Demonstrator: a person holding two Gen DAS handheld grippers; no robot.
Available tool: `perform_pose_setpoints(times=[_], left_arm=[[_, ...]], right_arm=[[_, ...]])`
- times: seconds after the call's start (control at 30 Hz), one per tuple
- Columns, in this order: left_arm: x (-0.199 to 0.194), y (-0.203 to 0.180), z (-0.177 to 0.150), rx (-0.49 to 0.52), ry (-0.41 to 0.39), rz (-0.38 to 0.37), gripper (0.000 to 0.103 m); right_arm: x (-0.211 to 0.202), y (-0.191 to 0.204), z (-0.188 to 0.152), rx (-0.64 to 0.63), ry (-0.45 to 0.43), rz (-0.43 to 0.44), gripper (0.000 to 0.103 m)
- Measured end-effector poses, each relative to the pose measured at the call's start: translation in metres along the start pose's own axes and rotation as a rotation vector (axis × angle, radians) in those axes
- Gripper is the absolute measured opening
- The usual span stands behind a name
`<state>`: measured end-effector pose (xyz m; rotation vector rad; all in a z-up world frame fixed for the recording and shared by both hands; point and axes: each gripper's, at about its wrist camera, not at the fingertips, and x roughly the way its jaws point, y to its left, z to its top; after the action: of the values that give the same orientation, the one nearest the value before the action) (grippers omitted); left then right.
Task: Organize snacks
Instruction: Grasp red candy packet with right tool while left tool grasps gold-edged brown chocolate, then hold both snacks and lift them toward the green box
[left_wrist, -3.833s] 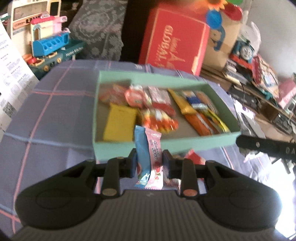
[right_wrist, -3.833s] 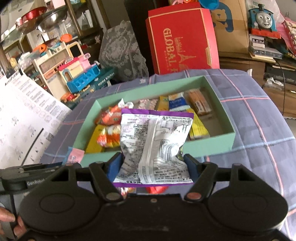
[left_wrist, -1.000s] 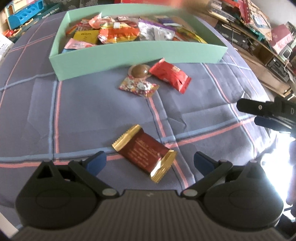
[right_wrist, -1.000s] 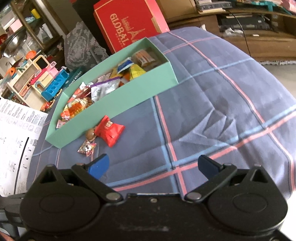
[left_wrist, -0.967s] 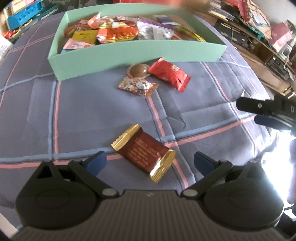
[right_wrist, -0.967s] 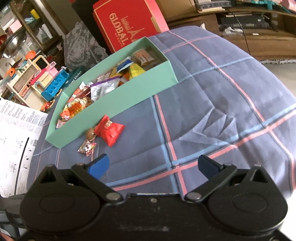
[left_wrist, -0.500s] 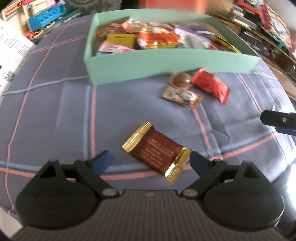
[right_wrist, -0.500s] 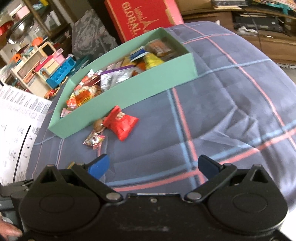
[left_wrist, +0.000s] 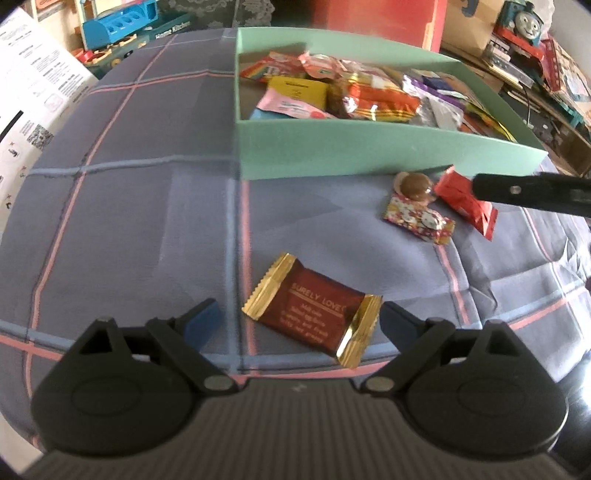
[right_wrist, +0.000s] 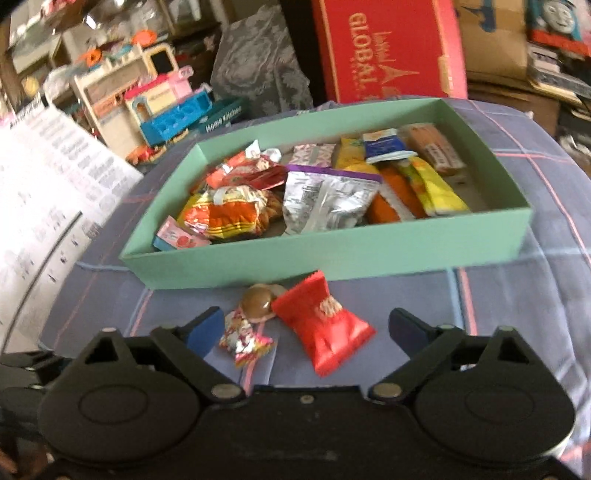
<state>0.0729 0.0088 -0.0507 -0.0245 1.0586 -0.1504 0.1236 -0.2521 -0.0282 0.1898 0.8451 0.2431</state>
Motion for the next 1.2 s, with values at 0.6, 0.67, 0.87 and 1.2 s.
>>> perform_pose_setpoints(times=[0.6,0.67,0.87,1.2], left_arm=[[0.000,0.007,0.001,-0.037,-0.052,-0.017,0.084],[-0.001,0.009,0.000,-0.043,-0.056,-0.026,0.084],[0.002,0.007,0.006,-0.016,-0.080,-0.051,0.072],[0.016,-0.008,0.021,0.075,-0.108,-0.077,0.074]], right_arm=[[0.020,0.015,-0.016,-0.107,0.105,-0.084,0.038],[0.015,0.012,-0.020,-0.078,0.104,-0.091,0.038],[0.004,0.007,-0.030,-0.020,0.102,-0.098,0.038],[-0.012,-0.003,-0.042,0.036,0.108,-0.086,0.038]])
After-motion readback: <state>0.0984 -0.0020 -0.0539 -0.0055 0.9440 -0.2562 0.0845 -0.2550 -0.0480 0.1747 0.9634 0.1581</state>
